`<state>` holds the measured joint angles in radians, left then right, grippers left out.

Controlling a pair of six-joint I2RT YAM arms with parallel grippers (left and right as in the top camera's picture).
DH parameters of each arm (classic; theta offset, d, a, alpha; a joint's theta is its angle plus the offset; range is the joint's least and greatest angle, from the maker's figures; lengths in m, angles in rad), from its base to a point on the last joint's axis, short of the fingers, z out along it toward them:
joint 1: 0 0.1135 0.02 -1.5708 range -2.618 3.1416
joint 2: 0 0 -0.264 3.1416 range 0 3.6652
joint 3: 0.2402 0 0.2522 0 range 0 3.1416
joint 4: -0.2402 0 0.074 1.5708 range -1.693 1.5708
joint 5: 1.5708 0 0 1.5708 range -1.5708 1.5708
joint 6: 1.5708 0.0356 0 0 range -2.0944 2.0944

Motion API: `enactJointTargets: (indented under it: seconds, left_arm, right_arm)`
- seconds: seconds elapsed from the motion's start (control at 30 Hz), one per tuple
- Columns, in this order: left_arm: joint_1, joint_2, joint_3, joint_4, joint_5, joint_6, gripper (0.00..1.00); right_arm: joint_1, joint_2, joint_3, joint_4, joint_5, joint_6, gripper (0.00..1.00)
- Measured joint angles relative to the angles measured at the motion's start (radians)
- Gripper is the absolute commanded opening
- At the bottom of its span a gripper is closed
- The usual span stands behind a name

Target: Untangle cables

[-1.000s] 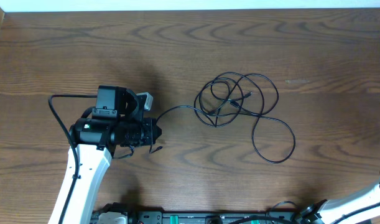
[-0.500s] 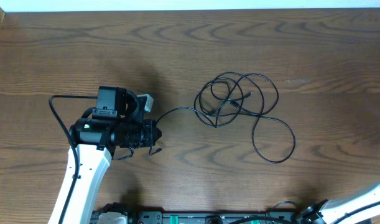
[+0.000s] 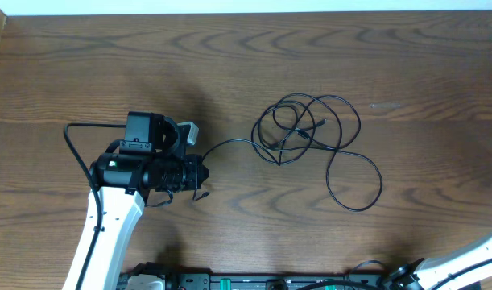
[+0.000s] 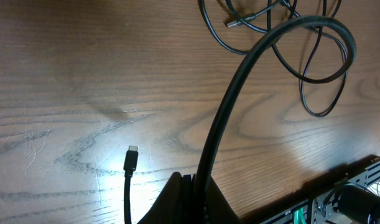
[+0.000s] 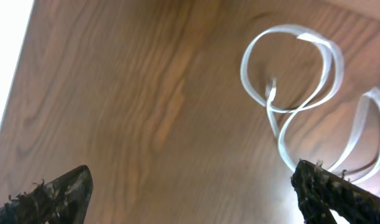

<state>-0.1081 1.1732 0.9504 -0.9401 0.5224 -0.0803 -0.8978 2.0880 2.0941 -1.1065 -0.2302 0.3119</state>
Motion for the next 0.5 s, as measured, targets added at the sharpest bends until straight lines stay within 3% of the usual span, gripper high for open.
enactJointTargets:
  seconds: [0.27,0.5]
  left_arm:
    - [0.000,0.000,0.000,0.002,0.000,0.011,0.07]
    - [0.001,0.000,0.000,0.083,0.057,0.084,0.07]
  right_arm:
    - [0.113,0.000,0.000,-0.039,-0.270,-0.153,0.99]
    - [0.387,0.000,0.000,-0.160,-0.335,-0.350,0.99]
